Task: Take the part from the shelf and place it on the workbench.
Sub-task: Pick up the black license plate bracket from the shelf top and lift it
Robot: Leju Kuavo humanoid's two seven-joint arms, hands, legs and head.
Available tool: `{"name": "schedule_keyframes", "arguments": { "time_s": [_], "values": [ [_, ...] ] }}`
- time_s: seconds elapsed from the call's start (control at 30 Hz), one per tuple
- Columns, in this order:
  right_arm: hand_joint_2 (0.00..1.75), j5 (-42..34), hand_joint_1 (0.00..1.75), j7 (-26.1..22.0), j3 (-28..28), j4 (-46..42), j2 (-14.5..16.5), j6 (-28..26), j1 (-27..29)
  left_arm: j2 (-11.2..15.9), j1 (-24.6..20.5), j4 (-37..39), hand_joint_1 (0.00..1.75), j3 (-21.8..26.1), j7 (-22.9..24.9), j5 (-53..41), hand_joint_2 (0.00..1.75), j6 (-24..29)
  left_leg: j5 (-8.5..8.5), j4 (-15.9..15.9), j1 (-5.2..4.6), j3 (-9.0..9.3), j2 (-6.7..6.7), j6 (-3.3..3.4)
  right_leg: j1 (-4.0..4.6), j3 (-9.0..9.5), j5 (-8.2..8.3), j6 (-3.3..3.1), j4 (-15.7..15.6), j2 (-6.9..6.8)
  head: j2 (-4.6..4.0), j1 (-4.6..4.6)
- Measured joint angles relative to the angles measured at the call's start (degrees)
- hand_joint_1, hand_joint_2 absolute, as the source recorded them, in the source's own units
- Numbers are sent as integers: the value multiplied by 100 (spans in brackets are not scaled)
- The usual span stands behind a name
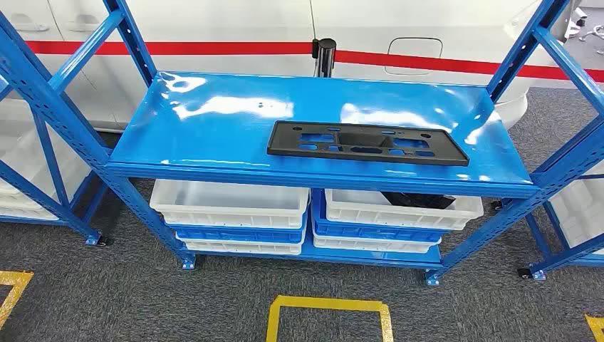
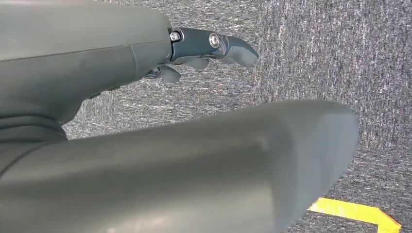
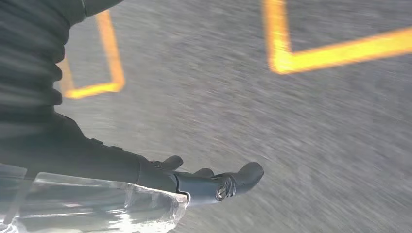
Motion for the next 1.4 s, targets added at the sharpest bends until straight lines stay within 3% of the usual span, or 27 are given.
{"name": "schedule_keyframes", "arguments": {
  "time_s": [0.2, 0.57, 0.7, 0.8, 1.0, 1.17, 1.4],
  "values": [
    [175, 65, 0, -1412, -242, -53, -91, -389, -276, -21, -9, 16, 0, 55, 46, -108, 0, 26, 1, 0, 0, 5, 10, 1, -1, 3, 2, 2, 0, 3, 0, 0],
    [175, 146, 0, -1628, -417, -126, -118, -460, -538, -43, -23, 24, 0, 87, 67, -142, 0, 23, 7, 1, -1, 5, -11, 11, -1, 13, 2, 2, 0, -14, 0, 0],
    [175, 572, 0, -2545, -410, -331, -109, -752, -727, -52, -23, 26, 0, 89, 80, -201, 175, -12, 17, -1, -3, -13, 3, 17, 20, 62, 13, 14, 7, -1, 0, -1],
    [175, 1359, 0, -2895, -296, -873, -79, -884, -1153, -77, -44, 27, 0, 88, 81, -280, 175, -32, 25, 0, -3, 0, 21, 25, 21, 38, 23, 28, 8, 14, 0, -2],
    [175, 2717, 0, -2759, -25, -2977, -2, -385, -1701, -121, -51, 28, 0, 99, 127, -449, 175, -80, 36, 1, -3, 6, 3, 39, 3, 18, 23, 29, 8, -15, 0, 0],
    [175, 3307, 0, -2629, 399, -4316, -9, 176, -2114, -142, -45, 30, 0, 160, 211, -515, 175, -79, 44, 3, -9, -6, 3, 42, 5, 68, 27, 35, 13, -14, 0, -1],
    [175, 3444, 0, -2543, 1208, -4850, -225, 407, -3203, -196, -40, 30, 0, 261, 266, -558, 175, -32, 44, 3, -11, -5, -1, 42, 3, 26, 27, 36, 11, -16, 0, 0]
  ]
}}
